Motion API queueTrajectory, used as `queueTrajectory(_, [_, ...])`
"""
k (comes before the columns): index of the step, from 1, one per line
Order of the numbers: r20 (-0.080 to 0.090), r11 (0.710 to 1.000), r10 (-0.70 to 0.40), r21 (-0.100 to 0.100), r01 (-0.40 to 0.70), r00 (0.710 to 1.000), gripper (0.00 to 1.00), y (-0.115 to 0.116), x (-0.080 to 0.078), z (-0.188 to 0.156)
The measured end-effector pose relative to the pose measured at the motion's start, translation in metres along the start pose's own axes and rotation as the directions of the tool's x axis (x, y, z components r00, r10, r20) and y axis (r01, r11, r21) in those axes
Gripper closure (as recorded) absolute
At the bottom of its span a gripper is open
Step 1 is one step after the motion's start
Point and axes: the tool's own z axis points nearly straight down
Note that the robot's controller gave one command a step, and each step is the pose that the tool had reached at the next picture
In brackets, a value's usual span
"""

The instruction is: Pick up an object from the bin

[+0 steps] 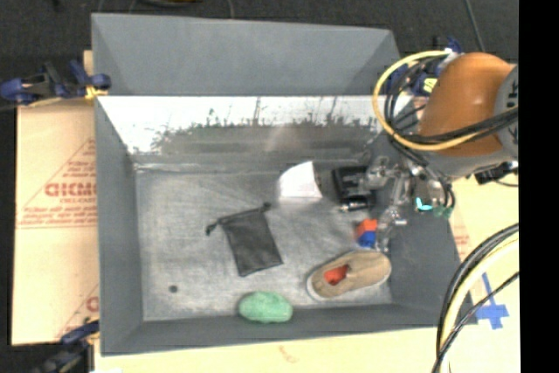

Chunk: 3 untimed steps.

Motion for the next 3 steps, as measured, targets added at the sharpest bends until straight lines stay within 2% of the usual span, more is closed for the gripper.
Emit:
queueTrajectory(1, [0.007, 1.0, -0.003, 0.002, 0.003, 1.0, 0.0, 0.0, -0.002, -0.004])
queueTrajectory(2, [0.005, 0.987, -0.163, -0.001, 0.163, 0.987, 1.0, -0.004, 0.047, 0.069])
queueTrajectory(3, [0.005, 0.987, -0.164, -0.001, 0.164, 0.987, 1.0, -0.004, 0.047, 0.069])
